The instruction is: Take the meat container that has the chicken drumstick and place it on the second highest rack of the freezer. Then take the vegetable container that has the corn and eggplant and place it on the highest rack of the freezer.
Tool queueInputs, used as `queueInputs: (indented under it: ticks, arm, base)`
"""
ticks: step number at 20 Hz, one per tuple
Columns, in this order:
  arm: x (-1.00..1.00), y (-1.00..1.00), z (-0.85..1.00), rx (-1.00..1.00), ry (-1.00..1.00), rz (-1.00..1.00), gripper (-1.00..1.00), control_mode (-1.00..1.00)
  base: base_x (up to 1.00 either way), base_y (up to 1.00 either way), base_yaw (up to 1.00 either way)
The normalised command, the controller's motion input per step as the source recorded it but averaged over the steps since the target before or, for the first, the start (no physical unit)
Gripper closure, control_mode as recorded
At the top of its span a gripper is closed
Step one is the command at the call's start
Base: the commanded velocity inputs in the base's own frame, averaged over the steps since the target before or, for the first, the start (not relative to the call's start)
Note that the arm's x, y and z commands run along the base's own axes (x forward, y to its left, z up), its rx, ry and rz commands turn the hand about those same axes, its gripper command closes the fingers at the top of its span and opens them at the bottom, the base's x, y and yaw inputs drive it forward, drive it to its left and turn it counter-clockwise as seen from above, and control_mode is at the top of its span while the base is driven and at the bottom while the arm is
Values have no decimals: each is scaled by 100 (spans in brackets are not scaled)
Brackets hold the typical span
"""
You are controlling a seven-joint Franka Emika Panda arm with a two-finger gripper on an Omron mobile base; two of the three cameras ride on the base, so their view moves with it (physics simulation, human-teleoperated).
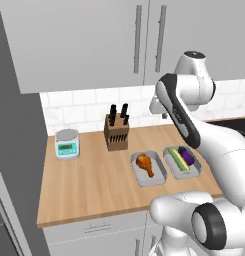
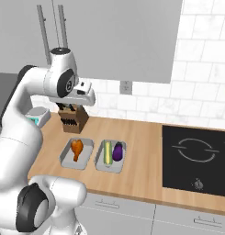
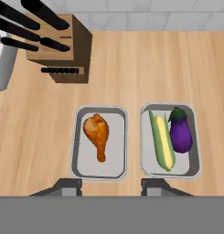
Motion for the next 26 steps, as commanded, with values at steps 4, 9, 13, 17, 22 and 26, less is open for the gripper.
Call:
queueInputs:
  ticks: [4, 9, 13, 17, 22, 26]
  arm:
    - [-30, -3, -8, 0, 0, 0, -100, -100]
    - [-59, -11, -47, 1, -2, -31, -100, -100]
    - [-30, -13, -37, 9, -5, -59, -100, -100]
    - [-12, -24, -22, 15, -5, -66, -100, -100]
    - [-28, -53, -29, 18, 0, -51, -100, -100]
    - [-25, -65, -37, 13, 2, -33, -100, -100]
  base:
    - [0, 0, 0]
    - [0, 0, 0]
    - [0, 0, 0]
    - [0, 0, 0]
    - [0, 0, 0]
    - [0, 0, 0]
